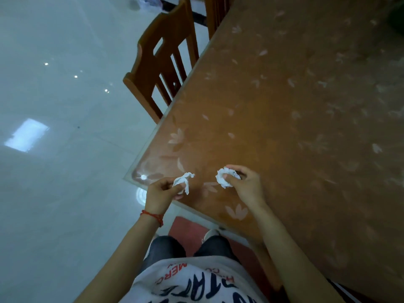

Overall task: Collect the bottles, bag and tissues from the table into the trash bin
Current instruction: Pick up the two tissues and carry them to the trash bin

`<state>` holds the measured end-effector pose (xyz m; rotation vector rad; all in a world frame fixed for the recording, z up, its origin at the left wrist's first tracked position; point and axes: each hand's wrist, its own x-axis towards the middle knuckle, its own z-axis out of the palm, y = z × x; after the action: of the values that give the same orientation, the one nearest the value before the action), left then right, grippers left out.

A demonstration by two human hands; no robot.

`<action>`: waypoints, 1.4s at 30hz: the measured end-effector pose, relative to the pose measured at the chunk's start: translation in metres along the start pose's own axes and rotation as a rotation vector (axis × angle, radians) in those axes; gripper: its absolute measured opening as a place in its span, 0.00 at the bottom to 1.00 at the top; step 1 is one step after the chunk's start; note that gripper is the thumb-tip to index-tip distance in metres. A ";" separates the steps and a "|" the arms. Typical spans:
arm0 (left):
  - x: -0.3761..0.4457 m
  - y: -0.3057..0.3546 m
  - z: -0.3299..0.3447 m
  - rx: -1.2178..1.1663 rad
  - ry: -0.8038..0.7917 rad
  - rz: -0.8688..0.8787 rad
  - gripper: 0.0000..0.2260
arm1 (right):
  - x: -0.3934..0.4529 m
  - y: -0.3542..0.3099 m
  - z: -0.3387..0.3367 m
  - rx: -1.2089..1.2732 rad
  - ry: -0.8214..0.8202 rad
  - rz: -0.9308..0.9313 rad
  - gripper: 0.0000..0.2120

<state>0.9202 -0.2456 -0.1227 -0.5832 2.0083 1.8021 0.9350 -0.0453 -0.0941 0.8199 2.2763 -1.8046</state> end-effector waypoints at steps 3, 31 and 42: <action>0.002 0.003 -0.050 -0.039 0.060 0.014 0.04 | -0.011 -0.025 0.044 0.039 -0.038 -0.015 0.10; 0.004 -0.051 -0.421 -0.514 0.871 -0.129 0.07 | -0.038 -0.135 0.486 -0.363 -0.821 -0.252 0.10; 0.106 0.020 -0.533 -0.516 0.897 -0.073 0.03 | 0.034 -0.216 0.617 -0.342 -0.832 -0.257 0.11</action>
<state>0.8180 -0.7795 -0.1058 -1.8625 1.8956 2.2536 0.6596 -0.6391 -0.0943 -0.2637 2.0404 -1.3743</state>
